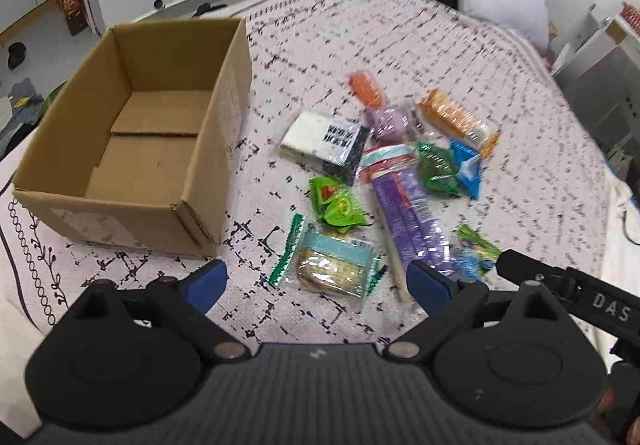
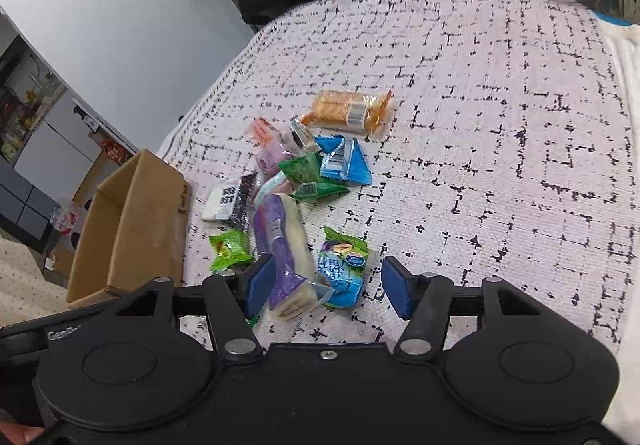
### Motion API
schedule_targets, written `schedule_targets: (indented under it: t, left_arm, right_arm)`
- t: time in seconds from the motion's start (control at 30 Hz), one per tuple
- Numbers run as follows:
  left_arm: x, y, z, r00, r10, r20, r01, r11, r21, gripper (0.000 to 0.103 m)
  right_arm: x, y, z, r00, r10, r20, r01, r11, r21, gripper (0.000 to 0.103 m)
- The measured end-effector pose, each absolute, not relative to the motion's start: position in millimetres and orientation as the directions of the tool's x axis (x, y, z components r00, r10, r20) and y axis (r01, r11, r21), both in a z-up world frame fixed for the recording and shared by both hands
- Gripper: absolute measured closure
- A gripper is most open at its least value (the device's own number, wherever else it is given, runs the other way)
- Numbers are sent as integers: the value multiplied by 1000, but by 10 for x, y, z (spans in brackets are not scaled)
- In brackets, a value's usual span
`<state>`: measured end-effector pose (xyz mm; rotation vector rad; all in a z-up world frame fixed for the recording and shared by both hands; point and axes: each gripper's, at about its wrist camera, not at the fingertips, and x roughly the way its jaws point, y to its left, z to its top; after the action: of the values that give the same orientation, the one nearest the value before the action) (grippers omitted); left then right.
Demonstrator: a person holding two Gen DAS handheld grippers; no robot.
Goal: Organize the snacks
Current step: 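Grasp the cracker pack with the left tool while the right tool grasps the blue-green wrapper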
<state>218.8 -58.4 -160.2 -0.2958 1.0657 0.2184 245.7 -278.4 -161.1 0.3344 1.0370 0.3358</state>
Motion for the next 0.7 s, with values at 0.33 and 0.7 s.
schedule_targets:
  t: [0.33, 0.7]
  left_arm:
    - [2445, -568, -1919, 420, 41, -906, -329, 938, -110, 6]
    - [2540, -575, -2181, 385, 29, -923, -334, 936, -110, 12]
  right_arm:
    - [2633, -2754, -1873, 432, 423, -797, -93, 900, 426, 45]
    - [2731, -2663, -1990, 421, 401, -814, -100, 912, 398, 46]
